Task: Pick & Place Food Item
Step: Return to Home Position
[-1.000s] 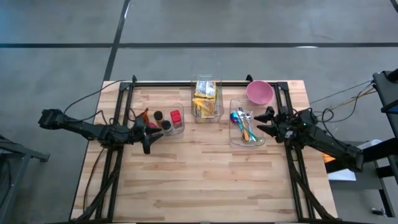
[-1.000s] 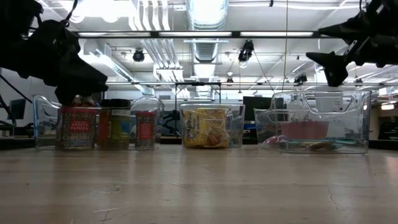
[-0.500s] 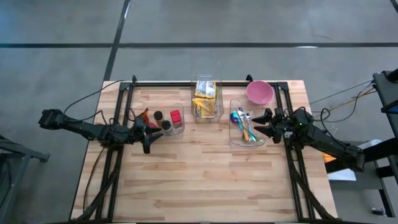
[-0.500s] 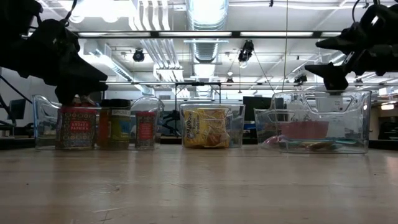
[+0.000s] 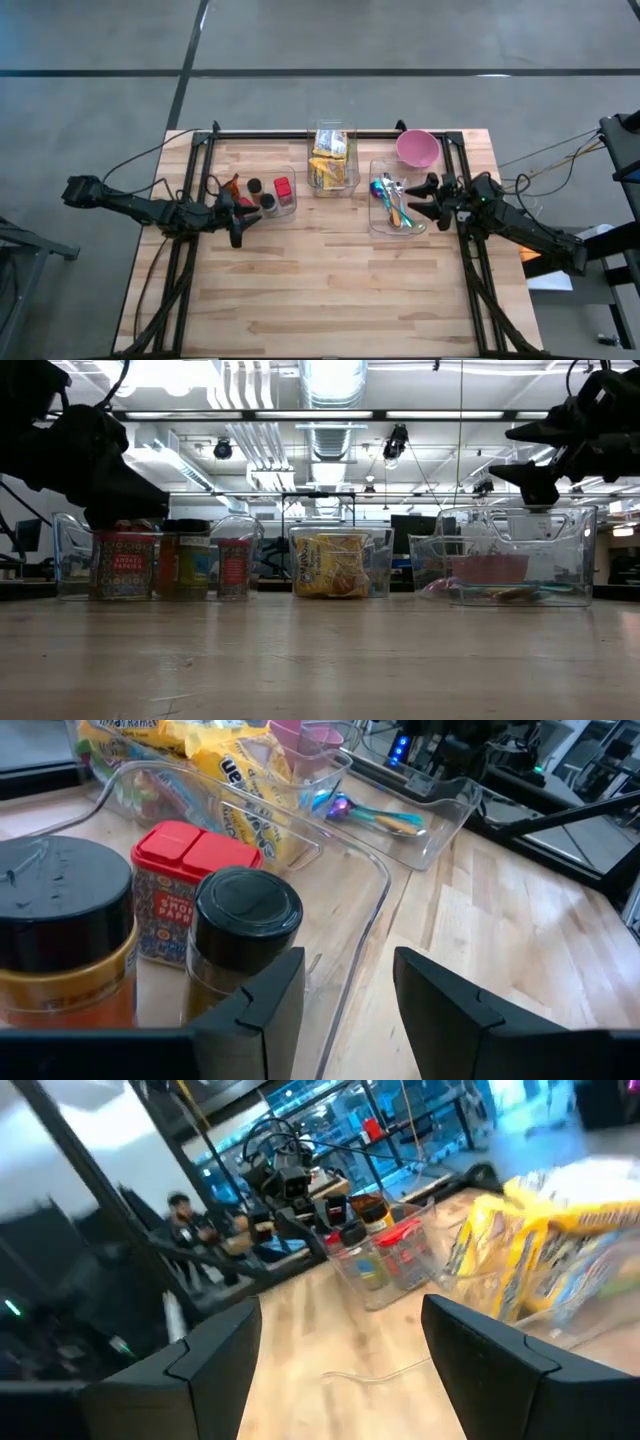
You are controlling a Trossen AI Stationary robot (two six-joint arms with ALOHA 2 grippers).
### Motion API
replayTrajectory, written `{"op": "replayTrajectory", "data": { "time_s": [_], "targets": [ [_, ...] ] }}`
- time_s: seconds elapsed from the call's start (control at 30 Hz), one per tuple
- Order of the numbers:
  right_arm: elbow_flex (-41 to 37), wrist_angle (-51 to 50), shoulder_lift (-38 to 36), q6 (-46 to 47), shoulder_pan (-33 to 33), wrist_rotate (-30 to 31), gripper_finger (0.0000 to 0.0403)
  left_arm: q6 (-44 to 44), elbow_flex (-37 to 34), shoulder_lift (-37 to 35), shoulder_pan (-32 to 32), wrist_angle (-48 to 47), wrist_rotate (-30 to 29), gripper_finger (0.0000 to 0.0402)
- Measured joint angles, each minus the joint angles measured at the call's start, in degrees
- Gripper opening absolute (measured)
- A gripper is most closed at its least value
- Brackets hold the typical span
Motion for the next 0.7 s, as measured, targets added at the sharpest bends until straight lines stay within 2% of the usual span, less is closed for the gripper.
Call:
{"op": "replayTrajectory", "data": {
  "time_s": [0.17, 0.37, 0.57, 0.7],
  "targets": [
    [0.00, 0.01, 0.27, -13.41, 0.02, -0.02, 0.0271, 0.00, 0.00, 0.00, 0.00, 0.00, 0.00, 0.0162],
    [0.01, -0.02, 0.31, -20.35, 0.00, -0.01, 0.0271, 0.00, 0.00, 0.00, 0.00, -0.66, 0.00, 0.0162],
    [0.00, -0.02, 0.42, -18.67, 0.00, -0.02, 0.0271, 0.00, 0.00, 0.00, 0.00, -2.45, 0.02, 0.0162],
    [0.02, -0.03, 0.42, -5.83, 0.01, -0.04, 0.0271, 0.00, 0.00, 0.00, 0.00, -2.81, 0.02, 0.0162]
  ]
}}
